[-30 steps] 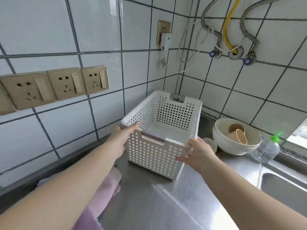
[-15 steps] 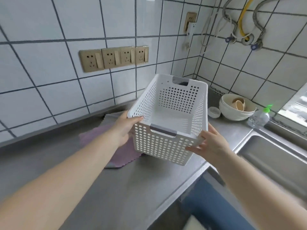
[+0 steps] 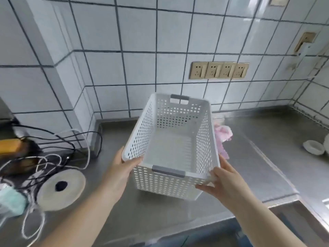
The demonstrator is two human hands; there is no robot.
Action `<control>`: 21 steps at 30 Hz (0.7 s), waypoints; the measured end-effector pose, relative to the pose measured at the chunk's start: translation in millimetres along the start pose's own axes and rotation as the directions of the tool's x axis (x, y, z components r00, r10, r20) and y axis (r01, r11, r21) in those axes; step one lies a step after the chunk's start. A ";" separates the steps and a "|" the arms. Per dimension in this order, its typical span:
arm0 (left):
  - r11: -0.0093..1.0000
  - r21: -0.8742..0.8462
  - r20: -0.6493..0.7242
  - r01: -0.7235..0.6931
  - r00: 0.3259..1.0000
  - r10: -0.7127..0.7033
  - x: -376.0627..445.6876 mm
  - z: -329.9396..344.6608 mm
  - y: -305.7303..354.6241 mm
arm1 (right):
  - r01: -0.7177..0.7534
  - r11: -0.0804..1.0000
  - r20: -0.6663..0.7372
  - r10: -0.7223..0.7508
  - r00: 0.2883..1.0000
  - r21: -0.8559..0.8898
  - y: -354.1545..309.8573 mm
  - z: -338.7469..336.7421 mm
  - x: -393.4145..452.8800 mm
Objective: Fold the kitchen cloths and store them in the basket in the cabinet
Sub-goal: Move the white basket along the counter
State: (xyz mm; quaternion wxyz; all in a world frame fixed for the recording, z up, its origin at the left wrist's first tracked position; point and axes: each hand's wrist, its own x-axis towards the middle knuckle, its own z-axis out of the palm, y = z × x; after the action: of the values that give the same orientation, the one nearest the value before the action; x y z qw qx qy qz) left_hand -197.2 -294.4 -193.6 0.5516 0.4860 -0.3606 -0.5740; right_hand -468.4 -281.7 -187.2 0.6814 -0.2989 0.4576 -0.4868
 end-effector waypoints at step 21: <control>0.999 0.028 -0.226 -0.045 0.973 0.050 4.8 -127.2 -1.3 | -0.194 0.969 0.074 0.207 0.975 -0.156 47.6 115.4 116.0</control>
State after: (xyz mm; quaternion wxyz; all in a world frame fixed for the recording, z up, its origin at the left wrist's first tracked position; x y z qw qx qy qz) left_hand -75.6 -283.4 -229.7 0.5973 0.5457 -0.3133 -0.4972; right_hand -331.9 -378.3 -220.0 0.7231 -0.3225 0.4891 -0.3660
